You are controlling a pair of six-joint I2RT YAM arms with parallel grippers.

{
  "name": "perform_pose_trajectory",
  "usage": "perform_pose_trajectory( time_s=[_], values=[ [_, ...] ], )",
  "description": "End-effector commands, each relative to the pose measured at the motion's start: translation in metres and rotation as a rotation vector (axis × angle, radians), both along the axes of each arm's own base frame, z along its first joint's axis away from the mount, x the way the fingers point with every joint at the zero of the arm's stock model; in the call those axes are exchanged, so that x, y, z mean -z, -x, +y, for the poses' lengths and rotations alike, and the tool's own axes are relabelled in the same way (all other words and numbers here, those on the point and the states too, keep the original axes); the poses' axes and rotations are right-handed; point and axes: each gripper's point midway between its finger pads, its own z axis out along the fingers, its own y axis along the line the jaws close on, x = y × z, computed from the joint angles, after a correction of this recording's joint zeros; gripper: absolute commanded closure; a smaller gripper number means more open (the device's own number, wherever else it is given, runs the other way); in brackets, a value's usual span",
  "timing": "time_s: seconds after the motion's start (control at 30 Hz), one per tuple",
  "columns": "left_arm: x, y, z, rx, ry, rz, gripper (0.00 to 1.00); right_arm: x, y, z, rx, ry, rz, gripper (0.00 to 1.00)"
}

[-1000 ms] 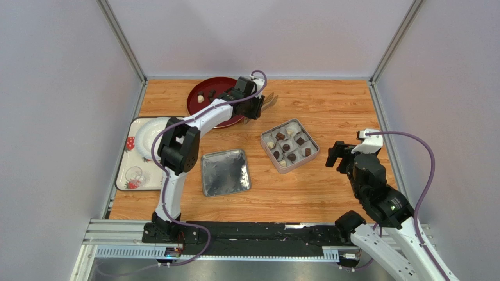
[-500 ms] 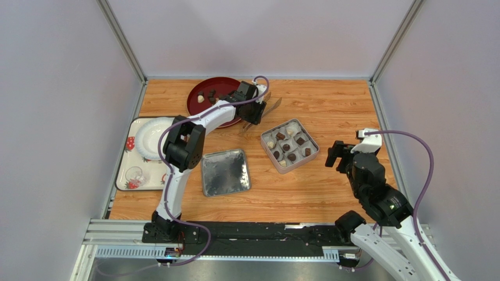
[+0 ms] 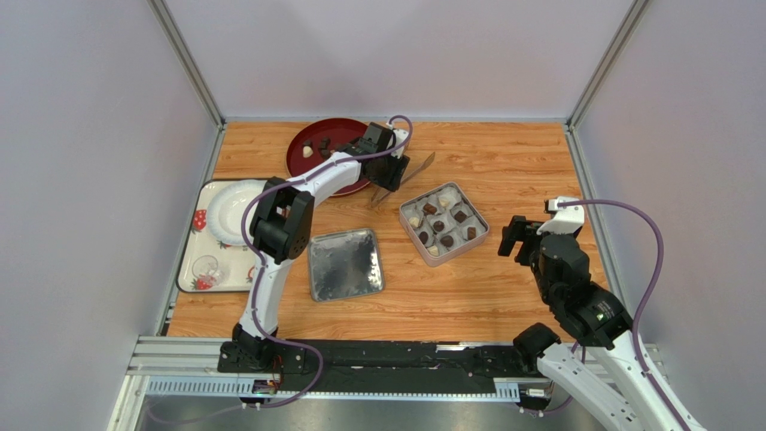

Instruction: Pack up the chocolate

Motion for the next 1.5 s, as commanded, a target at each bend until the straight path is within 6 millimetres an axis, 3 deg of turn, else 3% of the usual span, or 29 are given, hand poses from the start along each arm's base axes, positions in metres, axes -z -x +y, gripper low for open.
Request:
perform_pose_trajectory(
  time_s=[0.0, 0.23, 0.33, 0.37, 0.43, 0.47, 0.53, 0.57, 0.63, 0.67, 0.77, 0.87, 0.9, 0.97, 1.0, 1.1, 1.3, 1.47],
  values=[
    [-0.044, -0.01, -0.007, 0.02, 0.055, -0.074, 0.35, -0.009, -0.002, -0.002, 0.01, -0.003, -0.036, 0.18],
    [-0.049, -0.002, 0.002, 0.003, 0.024, -0.053, 0.34, -0.009, -0.002, -0.002, 0.01, -0.001, -0.034, 0.18],
    [-0.071, -0.003, 0.009, -0.036, 0.032, -0.097, 0.34, -0.009, -0.002, -0.002, 0.01, -0.002, -0.032, 0.18],
    [-0.09, -0.002, 0.01, -0.048, 0.048, -0.127, 0.34, -0.009, -0.002, -0.001, 0.007, -0.002, -0.033, 0.18],
    [-0.107, -0.003, 0.018, -0.087, 0.047, -0.158, 0.34, -0.009, -0.002, -0.001, 0.007, -0.004, -0.033, 0.18],
    [-0.123, 0.002, 0.022, -0.106, 0.061, -0.172, 0.34, -0.009, -0.002, -0.001, 0.004, -0.004, -0.032, 0.18],
    [-0.133, 0.008, 0.031, -0.143, 0.056, -0.179, 0.35, -0.009, -0.002, 0.0, 0.001, -0.003, -0.031, 0.18],
    [-0.152, 0.014, 0.035, -0.168, 0.085, -0.198, 0.35, -0.009, -0.002, 0.0, 0.0, -0.007, -0.033, 0.18],
    [-0.152, 0.026, 0.047, -0.211, 0.075, -0.178, 0.36, -0.009, -0.002, 0.001, -0.006, -0.008, -0.032, 0.18],
    [-0.167, 0.035, 0.053, -0.246, 0.107, -0.187, 0.37, -0.01, -0.002, 0.002, -0.009, -0.009, -0.033, 0.18],
    [-0.171, 0.063, 0.075, -0.324, 0.11, -0.155, 0.38, -0.009, -0.002, 0.006, -0.028, -0.019, -0.03, 0.18],
    [-0.166, 0.093, 0.095, -0.371, 0.102, -0.121, 0.38, -0.009, -0.002, 0.011, -0.052, -0.025, -0.026, 0.18],
    [-0.152, 0.104, 0.105, -0.392, 0.072, -0.095, 0.38, -0.009, -0.003, 0.012, -0.056, -0.025, -0.022, 0.18],
    [-0.155, 0.124, 0.118, -0.417, 0.075, -0.087, 0.38, -0.008, -0.003, 0.015, -0.071, -0.03, -0.018, 0.18],
    [-0.14, 0.134, 0.127, -0.428, 0.046, -0.058, 0.38, -0.007, -0.003, 0.016, -0.078, -0.029, -0.011, 0.18],
    [-0.134, 0.157, 0.141, -0.46, 0.064, -0.044, 0.38, -0.005, -0.002, 0.023, -0.11, -0.039, 0.003, 0.18],
    [-0.068, 0.208, 0.177, -0.584, 0.035, 0.076, 0.39, 0.002, 0.0, 0.044, -0.21, -0.058, 0.069, 0.18],
    [-0.047, 0.226, 0.19, -0.661, 0.045, 0.103, 0.43, 0.011, 0.002, 0.062, -0.286, -0.058, 0.173, 0.17]
  ],
)
